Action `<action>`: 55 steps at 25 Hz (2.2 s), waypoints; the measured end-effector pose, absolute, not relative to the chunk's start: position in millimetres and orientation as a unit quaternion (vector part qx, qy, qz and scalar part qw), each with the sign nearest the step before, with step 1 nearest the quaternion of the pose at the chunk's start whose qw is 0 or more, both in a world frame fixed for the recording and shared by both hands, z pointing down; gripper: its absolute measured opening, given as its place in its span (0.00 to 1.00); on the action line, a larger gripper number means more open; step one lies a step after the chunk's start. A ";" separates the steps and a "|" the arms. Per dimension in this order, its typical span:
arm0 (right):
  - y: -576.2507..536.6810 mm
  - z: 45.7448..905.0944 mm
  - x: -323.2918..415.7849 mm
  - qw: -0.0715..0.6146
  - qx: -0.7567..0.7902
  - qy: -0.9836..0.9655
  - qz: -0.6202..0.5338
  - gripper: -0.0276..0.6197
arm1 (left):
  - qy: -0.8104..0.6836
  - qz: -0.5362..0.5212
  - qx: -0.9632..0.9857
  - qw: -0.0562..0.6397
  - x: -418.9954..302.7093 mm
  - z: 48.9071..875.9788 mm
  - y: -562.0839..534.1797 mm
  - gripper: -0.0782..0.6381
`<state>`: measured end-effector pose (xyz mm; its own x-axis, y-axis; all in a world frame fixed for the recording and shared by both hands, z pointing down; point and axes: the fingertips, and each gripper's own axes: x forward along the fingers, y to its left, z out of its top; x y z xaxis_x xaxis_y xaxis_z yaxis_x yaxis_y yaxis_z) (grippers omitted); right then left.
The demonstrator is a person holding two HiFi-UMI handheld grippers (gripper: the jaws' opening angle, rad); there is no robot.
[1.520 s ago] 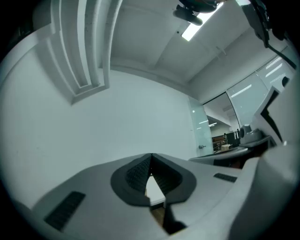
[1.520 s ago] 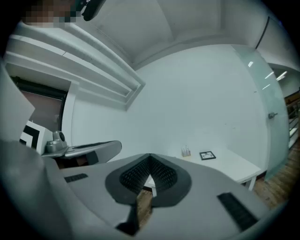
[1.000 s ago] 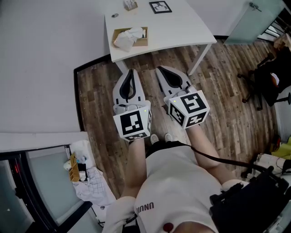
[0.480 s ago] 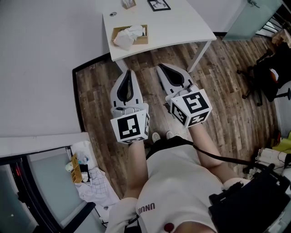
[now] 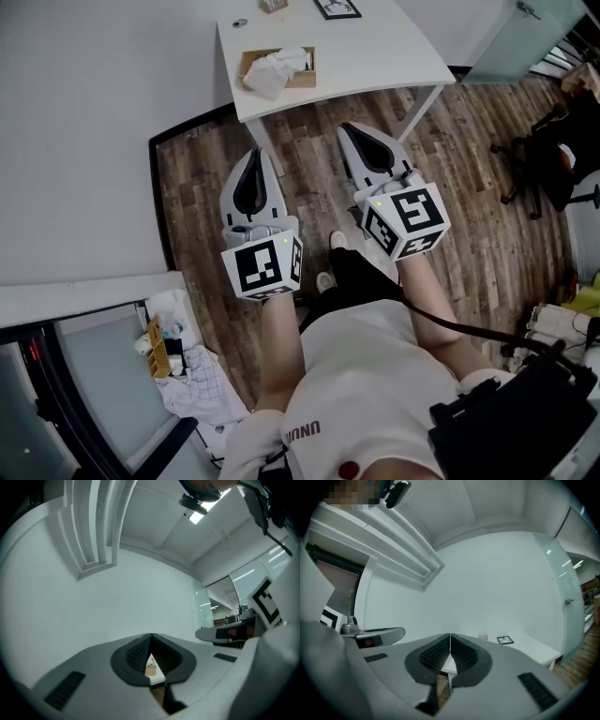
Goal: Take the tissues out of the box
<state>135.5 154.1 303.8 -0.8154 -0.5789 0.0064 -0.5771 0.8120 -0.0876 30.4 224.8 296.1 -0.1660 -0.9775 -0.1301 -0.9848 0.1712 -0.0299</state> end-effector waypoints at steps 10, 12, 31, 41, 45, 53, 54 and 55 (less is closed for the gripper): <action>112.2 296.7 103.7 0.028 -0.291 0.955 -0.047 0.08 | 0.769 0.021 -0.635 0.070 1.4 291.8 191.0 0.13; 100.9 296.7 95.4 0.025 -0.289 0.956 -0.044 0.07 | 0.769 0.021 -0.635 0.072 -4.9 290.3 178.5 0.13; -26.3 311.6 40.8 0.002 -0.280 0.958 -0.069 0.08 | 0.787 0.016 -0.615 0.044 -63.6 296.3 61.6 0.13; -71.4 314.9 25.5 -0.007 -0.267 0.961 -0.072 0.08 | 0.801 0.009 -0.597 0.030 -80.4 300.1 18.6 0.13; -85.5 306.2 19.5 0.010 -0.251 0.965 -0.077 0.08 | 0.803 0.008 -0.594 0.038 -82.5 292.8 6.1 0.13; -111.5 305.4 5.5 0.006 -0.239 0.968 -0.072 0.11 | 0.812 0.014 -0.582 0.046 -95.1 288.7 -14.3 0.13; -113.5 306.1 3.6 0.005 -0.237 0.969 -0.071 0.12 | 0.813 0.016 -0.580 0.046 -97.0 289.1 -16.2 0.13; -115.2 307.0 1.9 0.003 -0.235 0.969 -0.070 0.12 | 0.814 0.017 -0.579 0.046 -98.8 290.0 -18.0 0.13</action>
<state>1.9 -115.2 307.0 -0.8891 -0.4569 0.0268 -0.4560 0.8792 -0.1379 -98.8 -18.0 290.0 -0.3255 -0.9409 -0.0935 -0.9440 0.3291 -0.0254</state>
